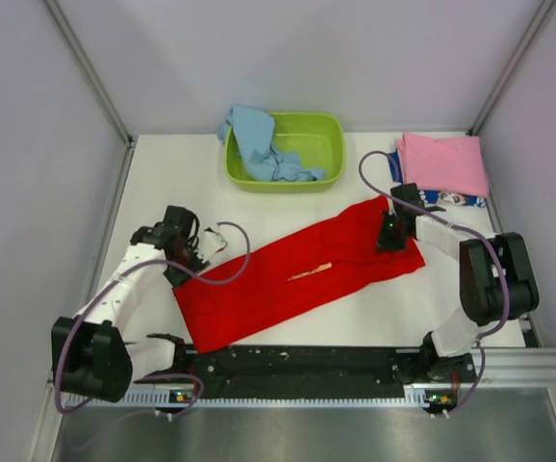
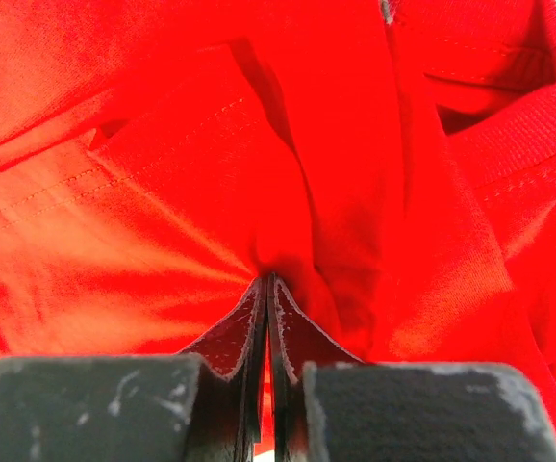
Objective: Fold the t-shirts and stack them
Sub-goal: Rotate the tshirt 45 degrees
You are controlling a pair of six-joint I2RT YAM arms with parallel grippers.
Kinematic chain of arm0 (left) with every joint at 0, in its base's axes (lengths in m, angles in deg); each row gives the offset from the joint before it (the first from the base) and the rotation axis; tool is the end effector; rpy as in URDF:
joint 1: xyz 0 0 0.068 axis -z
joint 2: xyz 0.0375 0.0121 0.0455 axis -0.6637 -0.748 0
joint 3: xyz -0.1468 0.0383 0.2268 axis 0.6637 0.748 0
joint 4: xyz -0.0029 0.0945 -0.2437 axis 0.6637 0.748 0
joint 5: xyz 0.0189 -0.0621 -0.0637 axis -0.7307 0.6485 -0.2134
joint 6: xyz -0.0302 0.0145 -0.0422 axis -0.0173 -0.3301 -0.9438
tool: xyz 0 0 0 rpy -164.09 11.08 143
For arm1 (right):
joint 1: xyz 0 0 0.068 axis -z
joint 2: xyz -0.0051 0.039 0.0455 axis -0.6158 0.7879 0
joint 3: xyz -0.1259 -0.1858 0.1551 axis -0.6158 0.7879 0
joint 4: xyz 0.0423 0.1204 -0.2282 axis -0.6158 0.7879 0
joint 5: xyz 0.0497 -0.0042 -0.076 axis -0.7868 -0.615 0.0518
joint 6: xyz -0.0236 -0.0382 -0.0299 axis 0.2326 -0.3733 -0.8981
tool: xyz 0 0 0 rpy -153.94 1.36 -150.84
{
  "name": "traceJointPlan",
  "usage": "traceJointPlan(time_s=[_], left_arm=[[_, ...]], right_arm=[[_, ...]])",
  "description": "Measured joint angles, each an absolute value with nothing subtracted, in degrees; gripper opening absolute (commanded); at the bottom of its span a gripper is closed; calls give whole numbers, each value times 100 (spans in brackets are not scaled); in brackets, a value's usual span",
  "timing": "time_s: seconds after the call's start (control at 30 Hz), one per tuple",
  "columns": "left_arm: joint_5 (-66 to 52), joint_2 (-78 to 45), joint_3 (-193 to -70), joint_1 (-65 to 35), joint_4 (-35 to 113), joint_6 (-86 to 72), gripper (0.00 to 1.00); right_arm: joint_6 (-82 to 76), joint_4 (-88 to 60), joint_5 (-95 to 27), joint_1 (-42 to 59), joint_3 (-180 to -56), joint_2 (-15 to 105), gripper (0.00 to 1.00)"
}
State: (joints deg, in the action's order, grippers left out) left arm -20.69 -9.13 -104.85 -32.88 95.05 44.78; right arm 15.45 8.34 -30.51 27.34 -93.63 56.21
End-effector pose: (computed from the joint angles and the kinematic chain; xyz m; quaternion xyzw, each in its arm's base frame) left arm 0.1943 -0.0262 0.2120 0.4050 0.9059 0.0782 0.0953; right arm 0.2965 0.0587 0.1630 0.1150 0.9666 0.1067 0.2027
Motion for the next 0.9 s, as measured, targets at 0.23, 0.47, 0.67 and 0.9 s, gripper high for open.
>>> traceJointPlan(time_s=[0.23, 0.47, 0.67, 0.9], left_arm=[[-1348, -1224, -10946, -1856, 9556, 4308, 11], [-1313, -2222, -10363, -1653, 9422, 4205, 12], [-1464, -2128, -9882, -1559, 9689, 4294, 20], [-1612, -1971, -9891, -1561, 9980, 4412, 25]], right_arm=[[1497, 935, -3058, 2734, -9603, 5615, 0], [1468, 932, -3047, 2819, -9631, 5610, 0], [1436, 939, -2916, 3112, -9625, 5702, 0], [1331, 1002, -2920, 3114, -9795, 5905, 0]])
